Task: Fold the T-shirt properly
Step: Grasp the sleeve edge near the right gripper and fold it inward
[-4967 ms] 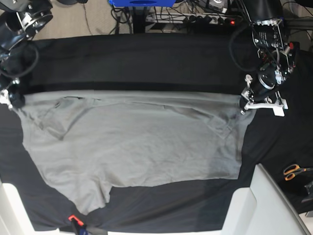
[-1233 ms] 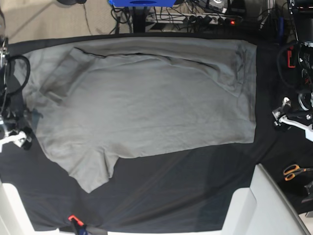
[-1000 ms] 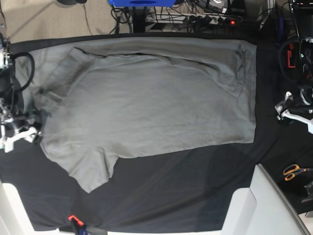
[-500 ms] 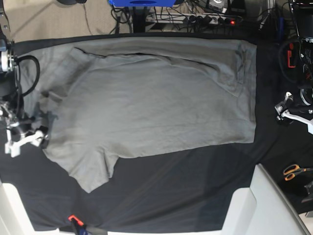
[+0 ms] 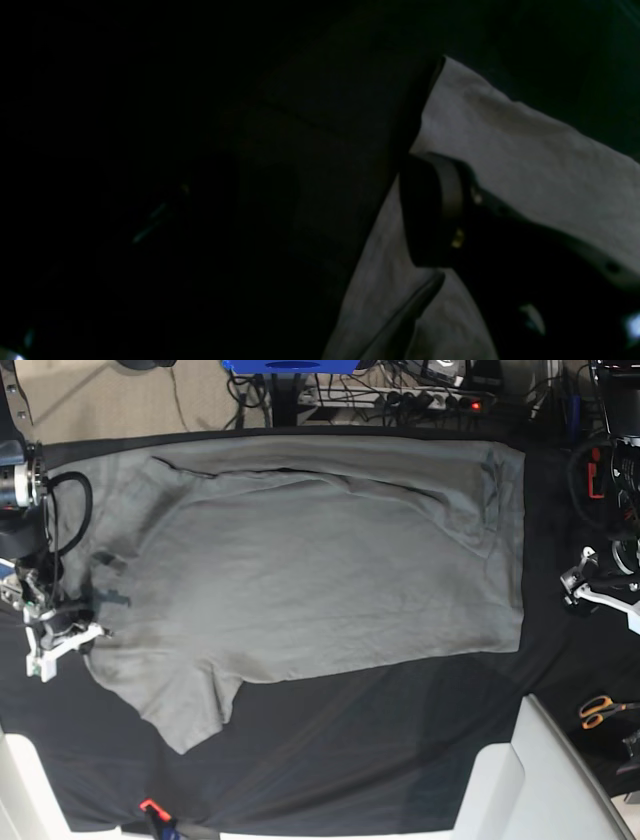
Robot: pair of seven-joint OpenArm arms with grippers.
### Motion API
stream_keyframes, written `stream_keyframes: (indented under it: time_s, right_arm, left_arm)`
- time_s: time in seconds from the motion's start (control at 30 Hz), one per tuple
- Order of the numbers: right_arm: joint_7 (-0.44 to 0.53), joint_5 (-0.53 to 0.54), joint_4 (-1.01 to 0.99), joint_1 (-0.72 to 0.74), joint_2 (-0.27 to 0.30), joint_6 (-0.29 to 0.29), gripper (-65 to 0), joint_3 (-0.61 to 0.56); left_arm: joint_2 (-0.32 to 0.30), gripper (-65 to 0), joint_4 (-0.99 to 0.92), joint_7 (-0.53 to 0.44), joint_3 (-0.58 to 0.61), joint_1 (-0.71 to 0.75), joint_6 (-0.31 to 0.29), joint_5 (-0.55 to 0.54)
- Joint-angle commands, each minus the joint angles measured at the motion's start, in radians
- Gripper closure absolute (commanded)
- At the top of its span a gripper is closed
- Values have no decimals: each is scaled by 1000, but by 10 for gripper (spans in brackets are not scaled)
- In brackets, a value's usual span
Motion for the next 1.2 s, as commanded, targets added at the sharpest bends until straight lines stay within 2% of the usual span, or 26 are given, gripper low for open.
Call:
stream_keyframes:
  time_s: [0.0,0.03,0.23,0.4,0.57,0.73,0.93,1.17]
  right_arm:
    - [5,-1,10,24,10,6,0,3]
    - [5,-1,11,24,10,11,-15,6]
    - [0,-1,130,-27,10,6,0,9]
    - [-125,3,314,-97,15,0,0,11]
    - [-196,3,550,-186,23,-127,0,11]
    - [-331,3,717,-244,44,-192,0,14]
    - [-524,3,929,-355,30,-196,0,194]
    - [-716,3,1178,-493,-23,-196,0,333]
  left_arm:
    - [-24,-479,14,-13,-5,-12,-2,-3]
    - [-24,-479,14,-13,-5,-12,-2,-3]
    - [-24,-479,14,-13,-3,-12,-2,-3]
    - [-24,-479,14,-13,-3,-12,-2,-3]
    - [-24,-479,16,-13,-3,-12,-2,-3]
    - [-24,-479,19,-13,-3,-12,-2,-3]
    - [-24,-479,22,-13,-3,-12,-2,-3]
    - [-24,-479,25,-13,-3,-15,-2,-3]
